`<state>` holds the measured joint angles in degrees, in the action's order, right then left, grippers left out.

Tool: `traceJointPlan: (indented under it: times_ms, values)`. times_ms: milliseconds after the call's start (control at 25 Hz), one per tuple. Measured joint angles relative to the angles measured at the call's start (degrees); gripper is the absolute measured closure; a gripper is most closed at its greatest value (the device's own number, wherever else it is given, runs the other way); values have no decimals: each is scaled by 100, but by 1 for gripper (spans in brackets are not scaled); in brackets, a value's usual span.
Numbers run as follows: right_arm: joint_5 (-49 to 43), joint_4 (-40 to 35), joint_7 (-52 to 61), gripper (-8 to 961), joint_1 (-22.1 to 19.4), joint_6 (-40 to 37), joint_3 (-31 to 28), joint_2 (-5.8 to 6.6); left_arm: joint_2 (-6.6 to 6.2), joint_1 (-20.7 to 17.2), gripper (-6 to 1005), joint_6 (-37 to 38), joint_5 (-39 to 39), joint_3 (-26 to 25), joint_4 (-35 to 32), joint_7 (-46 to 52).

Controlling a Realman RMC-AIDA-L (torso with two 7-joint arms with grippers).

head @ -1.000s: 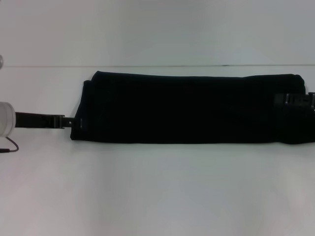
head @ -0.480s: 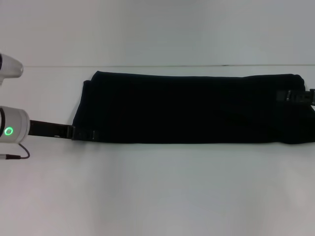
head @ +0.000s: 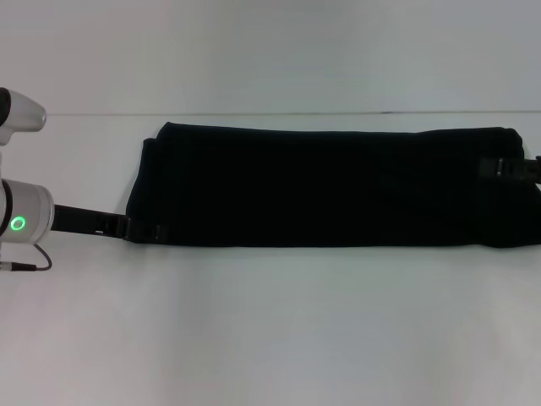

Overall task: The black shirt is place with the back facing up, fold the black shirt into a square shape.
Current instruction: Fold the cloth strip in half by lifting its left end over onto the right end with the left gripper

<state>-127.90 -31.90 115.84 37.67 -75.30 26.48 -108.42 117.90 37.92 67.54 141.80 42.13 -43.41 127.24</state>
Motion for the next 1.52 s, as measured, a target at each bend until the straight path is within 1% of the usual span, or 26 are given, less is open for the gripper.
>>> traceJointPlan:
  times_ms: [200,320,400,640,840,960,1280,1480,1520]
  values:
    - [-66,0,34,239,-41,-1,34,33,-20,2,223,-10,11,4,0,0]
    - [-227,0,83,241,-80,0,42,74,-23,9,272,-20,14,6,0,0]
    - [-368,-25,151,244,-108,50,33,96,-23,8,530,-22,15,6,0,0]
    - [-591,-182,285,252,-297,336,18,115,-9,8,750,-31,15,6,0,1]
    - [-601,-195,280,258,-417,521,56,115,4,6,974,-32,15,6,0,1]
    - [-712,-161,262,262,-426,602,77,91,4,4,986,-31,15,6,-1,2]
    - [-1022,-15,253,272,-276,889,98,-42,5,7,998,-31,15,6,4,11]
    - [-1051,-1,288,279,-242,903,83,-56,-9,18,999,-31,15,5,7,11]
    - [-1046,-1,287,330,-251,903,75,-56,-9,18,999,-30,15,6,8,11]
